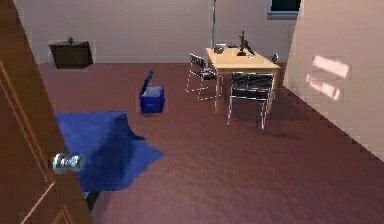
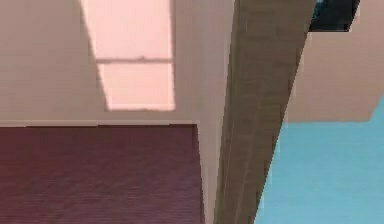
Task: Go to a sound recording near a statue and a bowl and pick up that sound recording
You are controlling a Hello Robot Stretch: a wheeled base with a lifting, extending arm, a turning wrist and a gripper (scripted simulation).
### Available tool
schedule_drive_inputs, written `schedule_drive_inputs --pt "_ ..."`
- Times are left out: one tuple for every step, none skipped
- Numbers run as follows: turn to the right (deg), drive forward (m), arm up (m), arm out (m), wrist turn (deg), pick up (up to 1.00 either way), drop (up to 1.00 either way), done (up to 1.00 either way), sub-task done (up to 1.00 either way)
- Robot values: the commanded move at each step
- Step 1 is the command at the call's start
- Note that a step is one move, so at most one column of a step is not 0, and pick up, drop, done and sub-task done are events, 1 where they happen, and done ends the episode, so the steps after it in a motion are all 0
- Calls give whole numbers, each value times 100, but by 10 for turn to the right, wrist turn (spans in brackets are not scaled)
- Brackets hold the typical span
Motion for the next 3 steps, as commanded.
schedule_drive_inputs --pt "90 0 0 0 0 0 0 0 0" --pt "0 100 0 0 0 0 0 0 0" --pt "0 50 0 0 0 0 0 0 0"
